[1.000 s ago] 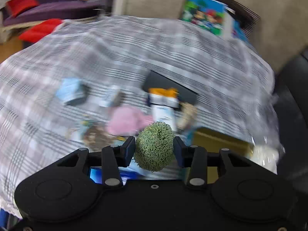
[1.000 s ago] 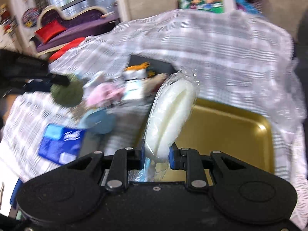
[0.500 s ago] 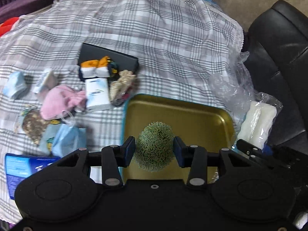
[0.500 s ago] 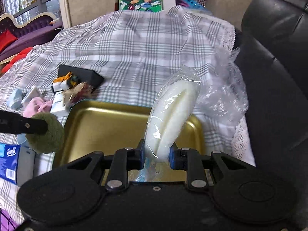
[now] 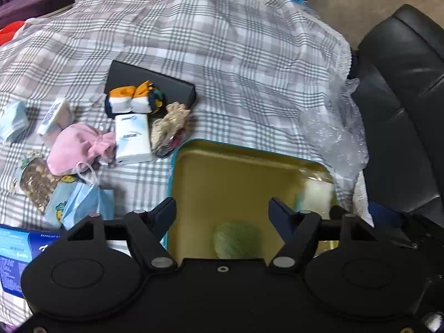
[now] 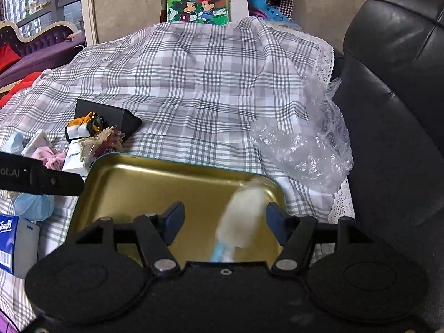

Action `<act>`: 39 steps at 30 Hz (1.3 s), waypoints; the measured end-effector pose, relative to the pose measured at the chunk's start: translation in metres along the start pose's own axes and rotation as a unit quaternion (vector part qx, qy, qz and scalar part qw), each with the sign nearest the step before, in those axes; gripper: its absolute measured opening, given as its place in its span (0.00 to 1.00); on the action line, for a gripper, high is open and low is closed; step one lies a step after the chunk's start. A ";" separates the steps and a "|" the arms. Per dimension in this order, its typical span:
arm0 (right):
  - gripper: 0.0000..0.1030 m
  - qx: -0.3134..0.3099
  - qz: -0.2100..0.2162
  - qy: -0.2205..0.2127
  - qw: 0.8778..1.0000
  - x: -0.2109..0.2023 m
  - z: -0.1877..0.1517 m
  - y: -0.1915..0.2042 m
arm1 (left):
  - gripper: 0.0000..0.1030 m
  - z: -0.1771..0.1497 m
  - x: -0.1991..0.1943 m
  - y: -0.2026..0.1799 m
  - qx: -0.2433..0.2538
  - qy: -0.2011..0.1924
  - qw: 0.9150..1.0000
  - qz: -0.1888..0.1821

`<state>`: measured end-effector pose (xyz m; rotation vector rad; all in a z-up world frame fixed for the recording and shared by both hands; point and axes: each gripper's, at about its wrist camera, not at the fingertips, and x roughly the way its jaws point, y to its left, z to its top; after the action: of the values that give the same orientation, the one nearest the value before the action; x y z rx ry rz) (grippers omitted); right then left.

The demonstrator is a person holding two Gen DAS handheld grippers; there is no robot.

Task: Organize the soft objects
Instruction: 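Release the green ball into the tray while the right gripper drops the pad, then grasp the blue face mask with the right gripper while the left gripper withdraws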

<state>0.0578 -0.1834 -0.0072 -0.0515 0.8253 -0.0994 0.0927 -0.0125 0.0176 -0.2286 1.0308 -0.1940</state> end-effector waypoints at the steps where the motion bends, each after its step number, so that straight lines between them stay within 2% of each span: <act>1: 0.62 0.001 0.000 0.002 1.000 0.000 0.000 0.000 | 0.68 0.000 0.001 0.001 -0.002 0.003 1.000 0.002; 9: 0.63 0.008 0.002 0.024 1.000 0.005 -0.005 0.001 | 0.70 -0.004 0.001 0.007 -0.005 0.010 1.000 0.013; 18: 0.65 -0.001 0.015 0.039 0.999 0.006 -0.014 0.011 | 0.79 -0.004 -0.010 0.023 -0.011 0.002 0.999 0.043; 24: 0.65 -0.017 0.027 0.046 0.998 0.005 -0.018 0.027 | 0.79 -0.001 -0.027 0.061 -0.043 -0.015 0.997 0.068; 29: 0.66 -0.031 0.041 0.047 0.998 0.003 -0.019 0.043 | 0.80 -0.001 -0.039 0.098 -0.066 -0.031 0.992 0.108; 35: 0.67 -0.043 0.068 0.049 0.996 0.002 -0.014 0.073 | 0.80 -0.011 -0.047 0.142 -0.098 -0.025 0.986 0.132; 39: 0.68 -0.054 0.089 0.046 0.994 0.003 -0.008 0.101 | 0.80 -0.025 -0.057 0.161 -0.094 -0.028 0.982 0.159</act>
<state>0.0612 -0.0830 -0.0230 -0.0755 0.9233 0.1110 0.0508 0.1545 0.0076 -0.2358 1.0162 0.2002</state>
